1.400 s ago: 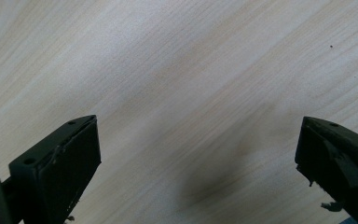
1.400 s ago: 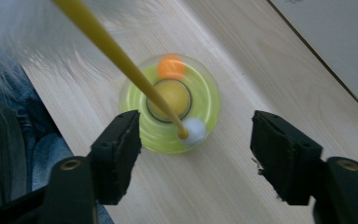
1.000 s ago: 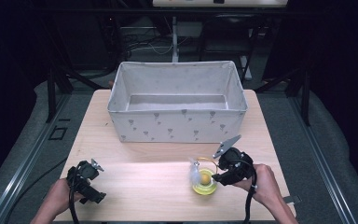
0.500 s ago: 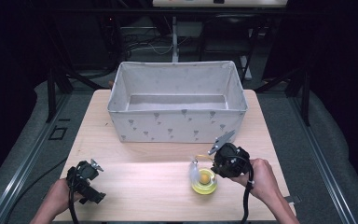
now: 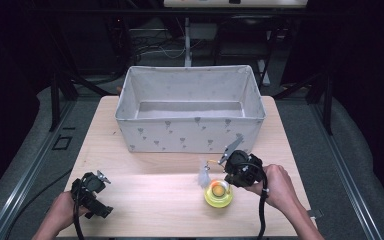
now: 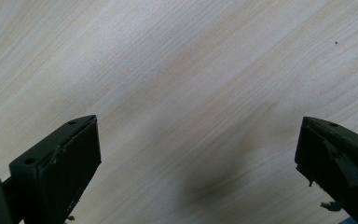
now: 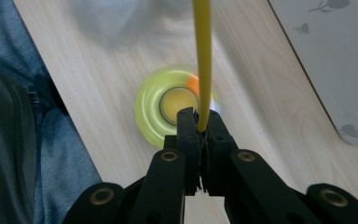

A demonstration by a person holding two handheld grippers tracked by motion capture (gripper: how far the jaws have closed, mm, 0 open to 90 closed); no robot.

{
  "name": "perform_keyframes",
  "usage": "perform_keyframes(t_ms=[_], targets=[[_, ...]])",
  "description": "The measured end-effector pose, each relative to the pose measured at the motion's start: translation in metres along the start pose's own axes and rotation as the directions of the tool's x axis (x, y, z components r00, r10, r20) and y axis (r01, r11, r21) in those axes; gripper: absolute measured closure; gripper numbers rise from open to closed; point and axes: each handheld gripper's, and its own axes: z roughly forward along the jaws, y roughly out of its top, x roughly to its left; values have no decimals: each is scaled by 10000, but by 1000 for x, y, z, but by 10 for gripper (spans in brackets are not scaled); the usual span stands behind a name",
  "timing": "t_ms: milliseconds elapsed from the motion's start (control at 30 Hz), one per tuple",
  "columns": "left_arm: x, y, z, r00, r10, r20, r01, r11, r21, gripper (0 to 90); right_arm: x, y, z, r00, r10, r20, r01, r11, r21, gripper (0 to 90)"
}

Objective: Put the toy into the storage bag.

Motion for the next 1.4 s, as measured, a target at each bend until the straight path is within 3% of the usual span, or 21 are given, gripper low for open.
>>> perform_keyframes(t_ms=[300,700,1400], targets=[[0,0,0,10000,26,-15,-26,10000,7,4,-1,12,-2,9995,-277,-125,283,9985,479,882],[0,1,0,10000,19,-47,-20,10000,-64,3,-9,17,-6,9996,-257,-114,264,9978,604,882],[-1,1,0,10000,17,0,-17,10000,-39,3,-34,31,-5,9999,117,28,-118,9981,599,882]])
